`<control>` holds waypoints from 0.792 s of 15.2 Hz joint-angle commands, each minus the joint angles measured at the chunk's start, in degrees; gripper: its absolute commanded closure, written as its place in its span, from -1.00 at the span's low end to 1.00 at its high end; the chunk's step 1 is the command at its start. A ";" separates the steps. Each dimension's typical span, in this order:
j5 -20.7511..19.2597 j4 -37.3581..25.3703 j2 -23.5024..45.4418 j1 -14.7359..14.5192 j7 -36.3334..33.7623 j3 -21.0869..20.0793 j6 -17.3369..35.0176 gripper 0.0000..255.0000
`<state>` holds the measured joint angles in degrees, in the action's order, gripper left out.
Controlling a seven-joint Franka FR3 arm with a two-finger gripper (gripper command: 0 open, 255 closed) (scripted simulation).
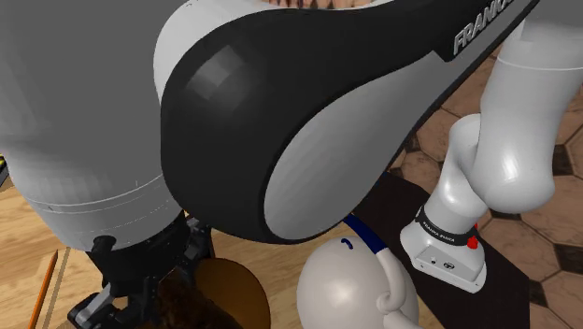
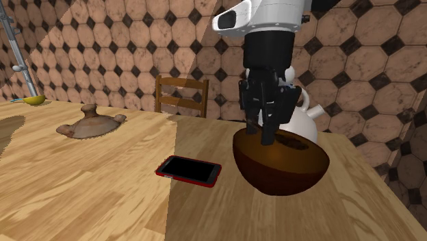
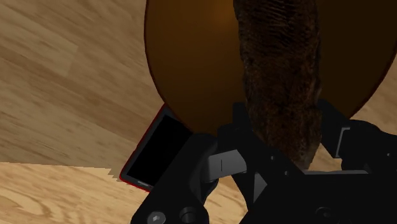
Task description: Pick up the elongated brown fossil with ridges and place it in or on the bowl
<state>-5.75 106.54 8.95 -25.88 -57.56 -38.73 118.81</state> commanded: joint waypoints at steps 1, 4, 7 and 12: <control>-0.40 1.11 0.46 -0.10 -0.29 0.07 1.47 1.00; -0.93 2.24 1.09 -0.22 -0.63 0.19 3.08 1.00; -0.94 2.23 1.10 -0.23 -0.64 0.19 3.08 1.00; -0.94 2.23 1.10 -0.23 -0.64 0.19 3.08 -1.00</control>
<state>-6.70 108.77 10.05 -26.10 -58.19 -38.53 121.89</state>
